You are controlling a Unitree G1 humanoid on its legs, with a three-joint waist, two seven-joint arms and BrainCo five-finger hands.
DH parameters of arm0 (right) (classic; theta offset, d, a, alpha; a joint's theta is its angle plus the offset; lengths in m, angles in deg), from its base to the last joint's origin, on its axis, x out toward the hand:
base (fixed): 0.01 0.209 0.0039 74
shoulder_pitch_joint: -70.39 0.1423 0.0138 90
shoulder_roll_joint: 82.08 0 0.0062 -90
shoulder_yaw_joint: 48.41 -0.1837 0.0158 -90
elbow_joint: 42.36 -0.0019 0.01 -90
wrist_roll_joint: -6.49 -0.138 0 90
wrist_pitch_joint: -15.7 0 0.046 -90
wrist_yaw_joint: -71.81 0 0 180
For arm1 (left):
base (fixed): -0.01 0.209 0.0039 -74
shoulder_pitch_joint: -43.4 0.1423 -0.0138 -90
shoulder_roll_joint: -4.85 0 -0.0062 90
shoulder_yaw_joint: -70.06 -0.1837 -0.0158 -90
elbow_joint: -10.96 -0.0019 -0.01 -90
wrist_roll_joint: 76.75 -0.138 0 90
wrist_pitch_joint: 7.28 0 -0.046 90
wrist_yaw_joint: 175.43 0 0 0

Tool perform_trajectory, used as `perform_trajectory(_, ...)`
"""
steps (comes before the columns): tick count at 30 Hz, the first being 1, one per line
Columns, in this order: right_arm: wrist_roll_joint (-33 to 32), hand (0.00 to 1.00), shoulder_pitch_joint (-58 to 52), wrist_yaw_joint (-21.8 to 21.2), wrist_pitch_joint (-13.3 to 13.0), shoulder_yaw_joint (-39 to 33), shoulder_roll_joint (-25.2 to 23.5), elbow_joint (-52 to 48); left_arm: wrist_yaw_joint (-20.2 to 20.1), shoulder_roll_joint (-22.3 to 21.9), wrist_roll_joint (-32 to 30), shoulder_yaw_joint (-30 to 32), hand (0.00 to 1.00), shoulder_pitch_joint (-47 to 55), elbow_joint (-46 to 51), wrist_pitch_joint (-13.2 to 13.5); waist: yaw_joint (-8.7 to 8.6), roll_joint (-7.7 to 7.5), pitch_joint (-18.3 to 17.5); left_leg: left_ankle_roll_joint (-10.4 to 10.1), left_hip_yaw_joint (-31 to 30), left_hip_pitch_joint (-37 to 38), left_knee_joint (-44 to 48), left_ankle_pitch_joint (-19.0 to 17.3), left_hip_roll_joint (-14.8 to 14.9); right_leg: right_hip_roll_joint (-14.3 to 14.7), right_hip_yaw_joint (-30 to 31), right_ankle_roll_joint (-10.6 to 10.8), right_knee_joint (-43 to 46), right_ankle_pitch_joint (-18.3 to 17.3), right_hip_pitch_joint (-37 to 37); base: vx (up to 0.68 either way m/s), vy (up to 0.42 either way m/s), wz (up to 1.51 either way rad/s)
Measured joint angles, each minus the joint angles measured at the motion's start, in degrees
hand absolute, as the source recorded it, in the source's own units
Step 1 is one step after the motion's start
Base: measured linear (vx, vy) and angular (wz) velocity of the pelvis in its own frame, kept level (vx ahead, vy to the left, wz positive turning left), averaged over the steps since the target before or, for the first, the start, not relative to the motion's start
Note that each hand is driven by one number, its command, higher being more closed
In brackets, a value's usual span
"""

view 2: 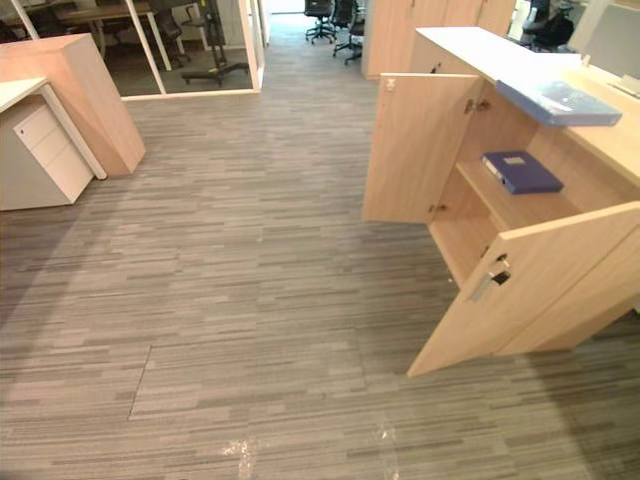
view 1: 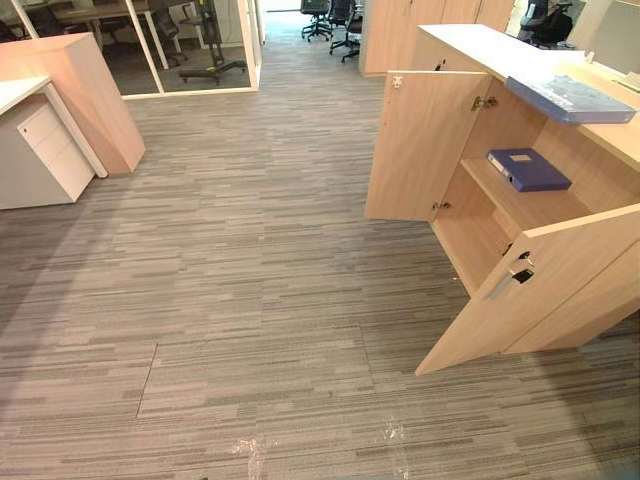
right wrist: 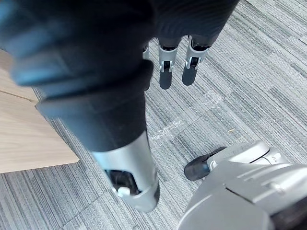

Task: Walk over to the cabinet, pick up the folder, carry it to the office cabinet, place the folder inside the office cabinet, then close the office cabinet door

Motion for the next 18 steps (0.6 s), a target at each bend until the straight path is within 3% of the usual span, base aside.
perform_trajectory(18, 0.1, 0.00, 0.1, -0.4, 0.0, 0.0, 0.2, -0.1, 0.8, 0.1, -2.7, -1.0, 0.00, -0.7, -0.1, 0.2, -0.01, 0.41, 0.5, -0.3, -0.2, -0.1, 0.0, -0.1, 0.9, 0.9, -0.1, 0.1, -0.1, -0.1, 0.1, 0.00, 0.004, 0.00)
